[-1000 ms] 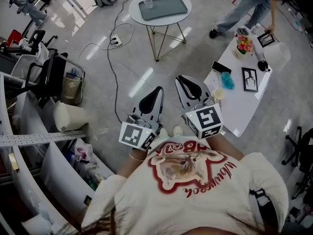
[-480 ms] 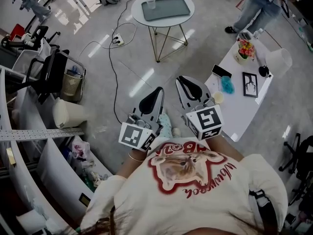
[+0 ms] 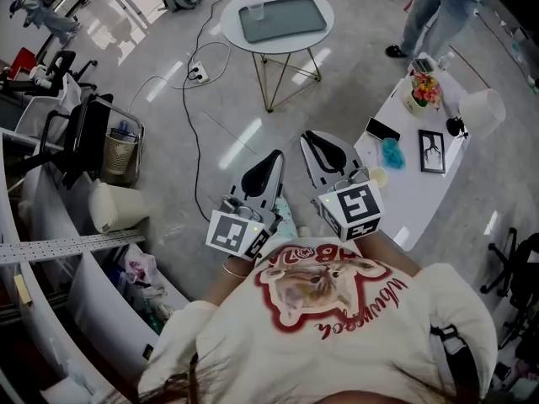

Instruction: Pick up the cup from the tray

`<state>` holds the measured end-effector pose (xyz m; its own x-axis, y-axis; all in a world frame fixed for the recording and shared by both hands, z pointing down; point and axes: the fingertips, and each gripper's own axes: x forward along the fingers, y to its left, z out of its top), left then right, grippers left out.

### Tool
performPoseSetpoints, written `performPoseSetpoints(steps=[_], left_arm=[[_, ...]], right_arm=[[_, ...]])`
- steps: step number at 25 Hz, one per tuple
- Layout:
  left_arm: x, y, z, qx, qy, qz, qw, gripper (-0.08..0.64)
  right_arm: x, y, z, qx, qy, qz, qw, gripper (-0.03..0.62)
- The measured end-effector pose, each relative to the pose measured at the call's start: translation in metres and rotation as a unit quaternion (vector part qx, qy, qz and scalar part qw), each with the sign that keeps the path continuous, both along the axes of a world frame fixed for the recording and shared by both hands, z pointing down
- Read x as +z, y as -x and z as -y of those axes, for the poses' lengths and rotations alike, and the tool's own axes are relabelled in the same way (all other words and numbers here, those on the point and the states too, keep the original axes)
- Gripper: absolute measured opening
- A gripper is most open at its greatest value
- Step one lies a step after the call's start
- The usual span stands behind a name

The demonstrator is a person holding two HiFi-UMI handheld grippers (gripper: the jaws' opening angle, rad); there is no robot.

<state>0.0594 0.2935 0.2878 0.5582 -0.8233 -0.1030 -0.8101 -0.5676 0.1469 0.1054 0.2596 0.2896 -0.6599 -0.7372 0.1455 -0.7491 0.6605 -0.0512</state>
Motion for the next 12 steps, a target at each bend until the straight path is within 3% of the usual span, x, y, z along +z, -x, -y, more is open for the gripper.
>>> performPoseSetpoints(steps=[12], left_arm=[[-0.006,0.04,0.102,0.011,-0.004,0.0,0.9999,0.014]], right_arm=[[-0.007,0.034,0.097,0.016,-0.005,0.0,1.0,0.046]])
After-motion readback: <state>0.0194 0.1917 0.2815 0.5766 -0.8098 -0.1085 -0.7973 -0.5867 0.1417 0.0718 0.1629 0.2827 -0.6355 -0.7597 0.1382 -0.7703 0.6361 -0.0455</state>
